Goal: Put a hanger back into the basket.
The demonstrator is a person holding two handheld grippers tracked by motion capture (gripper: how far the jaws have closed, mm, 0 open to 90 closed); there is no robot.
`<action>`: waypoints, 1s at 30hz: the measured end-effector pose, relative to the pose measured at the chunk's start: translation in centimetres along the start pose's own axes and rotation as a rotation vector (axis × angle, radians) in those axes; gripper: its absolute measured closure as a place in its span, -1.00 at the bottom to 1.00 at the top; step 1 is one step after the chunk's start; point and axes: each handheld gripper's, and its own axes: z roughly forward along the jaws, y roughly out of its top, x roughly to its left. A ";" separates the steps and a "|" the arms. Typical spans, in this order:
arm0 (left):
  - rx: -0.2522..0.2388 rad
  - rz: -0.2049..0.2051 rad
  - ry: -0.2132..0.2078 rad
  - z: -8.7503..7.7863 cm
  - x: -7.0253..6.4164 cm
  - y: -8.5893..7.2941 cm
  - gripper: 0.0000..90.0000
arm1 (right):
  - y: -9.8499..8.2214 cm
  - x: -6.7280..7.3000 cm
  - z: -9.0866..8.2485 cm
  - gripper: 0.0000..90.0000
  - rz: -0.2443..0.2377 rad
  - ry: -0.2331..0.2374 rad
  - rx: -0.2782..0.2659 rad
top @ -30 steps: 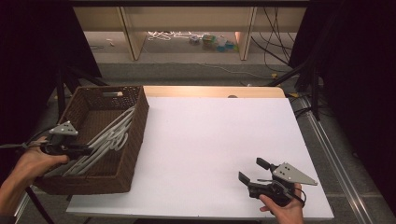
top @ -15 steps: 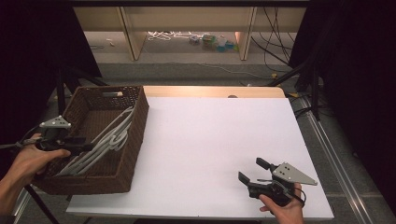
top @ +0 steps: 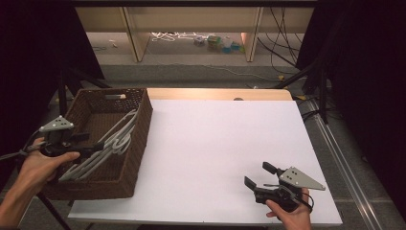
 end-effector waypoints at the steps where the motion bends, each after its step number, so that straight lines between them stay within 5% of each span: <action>1: -0.018 -0.020 -0.001 0.0 -0.4 0.0 -0.36 | 0.0 0.0 -0.1 -0.65 0.000 0.000 0.008; 3: -0.069 -0.049 -0.025 0.1 -1.1 0.2 -0.38 | 0.1 0.0 -0.1 -0.65 -0.002 0.001 0.012; 6: -0.083 -0.065 -0.027 0.0 -2.1 0.5 -0.42 | 0.0 0.0 0.0 -0.65 -0.003 0.001 -0.001; 10: -0.095 -0.009 -0.032 0.1 -3.3 0.9 -0.44 | 0.0 0.0 -0.1 -0.65 -0.003 0.003 0.011; 18: -0.131 0.011 -0.059 0.3 -5.0 1.6 -0.51 | 0.1 0.0 -0.1 -0.65 -0.006 0.003 0.011; 30: -0.222 -0.030 -0.066 0.2 -7.8 2.1 -0.53 | 0.1 0.0 -0.1 -0.65 -0.011 0.000 0.007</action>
